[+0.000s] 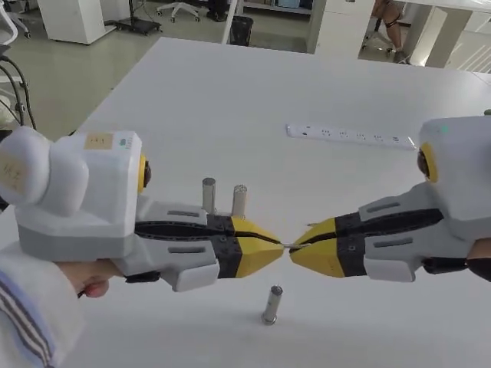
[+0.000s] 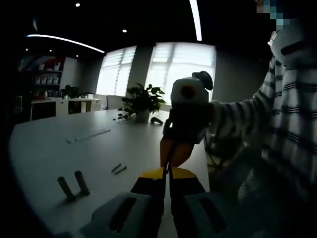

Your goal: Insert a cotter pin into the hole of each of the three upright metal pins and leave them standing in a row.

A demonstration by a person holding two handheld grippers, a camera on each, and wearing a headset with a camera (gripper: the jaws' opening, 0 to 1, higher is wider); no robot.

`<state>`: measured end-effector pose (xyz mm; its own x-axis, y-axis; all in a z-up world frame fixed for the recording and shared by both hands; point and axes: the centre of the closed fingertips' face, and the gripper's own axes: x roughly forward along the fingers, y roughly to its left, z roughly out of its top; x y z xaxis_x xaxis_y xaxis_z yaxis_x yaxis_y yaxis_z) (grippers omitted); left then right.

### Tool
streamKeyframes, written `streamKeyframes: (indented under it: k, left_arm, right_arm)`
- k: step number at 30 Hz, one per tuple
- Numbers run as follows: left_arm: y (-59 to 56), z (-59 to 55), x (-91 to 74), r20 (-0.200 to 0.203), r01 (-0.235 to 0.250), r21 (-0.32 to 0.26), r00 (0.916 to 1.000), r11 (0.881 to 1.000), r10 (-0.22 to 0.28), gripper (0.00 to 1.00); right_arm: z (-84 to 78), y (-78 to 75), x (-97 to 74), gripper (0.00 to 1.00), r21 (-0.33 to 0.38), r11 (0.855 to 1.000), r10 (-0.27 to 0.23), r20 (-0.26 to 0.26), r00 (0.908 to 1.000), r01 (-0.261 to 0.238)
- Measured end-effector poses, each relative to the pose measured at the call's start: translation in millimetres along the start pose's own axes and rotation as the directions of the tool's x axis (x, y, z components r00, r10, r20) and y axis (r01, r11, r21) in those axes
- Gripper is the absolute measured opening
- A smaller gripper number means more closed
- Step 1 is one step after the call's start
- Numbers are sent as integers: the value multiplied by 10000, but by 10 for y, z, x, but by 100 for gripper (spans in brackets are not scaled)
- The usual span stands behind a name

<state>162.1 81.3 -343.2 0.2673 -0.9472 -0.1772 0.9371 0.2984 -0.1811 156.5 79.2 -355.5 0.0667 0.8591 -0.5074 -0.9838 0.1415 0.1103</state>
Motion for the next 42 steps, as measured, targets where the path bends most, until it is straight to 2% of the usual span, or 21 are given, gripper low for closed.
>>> streamKeyframes:
  k: [6, 11, 20, 24, 26, 29, 32, 37, 42]
  left_arm:
    - [6, -28, 13, 8, -26, -92, 10000, 10000, 26, 0]
    - [6, -31, 13, 63, -13, -311, 10000, 9995, 15, 0]
    - [47, 12, -11, 228, -201, -148, 9995, 9997, 205, 0]
    - [122, -79, -14, -139, -529, -176, 9985, 9984, 526, 0]
    - [139, -119, -16, -275, -638, -109, 9976, 9979, 635, 4]
    - [202, -130, -31, -162, -1074, -70, 9941, 9942, 1073, 12]
    - [214, -147, -43, -155, -1133, -170, 9935, 9934, 1131, 11]
    - [214, -220, -44, -446, -1125, -178, 9927, 9935, 1117, 18]
    - [199, -270, -5, -569, -1064, -119, 9928, 9943, 1056, 17]
  right_arm:
    - [-14, 1, 0, 0, -349, 9994, -76, -235, 9997, 68]
    - [-11, 1, -5, 0, -314, 9995, -91, -296, 9995, 81]
    - [38, -1, -10, 0, -458, 9988, -205, -356, 9992, 188]
    - [27, -16, 6, 0, -657, 9974, -330, -527, 9981, 295]
    - [24, -25, 6, 0, -733, 9968, -374, -595, 9975, 330]
    - [10, -47, 5, 0, -997, 9940, -515, -707, 9962, 443]
    - [-20, -58, 5, 0, -1074, 9929, -593, -823, 9948, 503]
    - [-89, -83, 8, 0, -1096, 9918, -761, -917, 9929, 659]
    - [-200, -109, 9, 0, -1074, 9908, -946, -1101, 9894, 828]
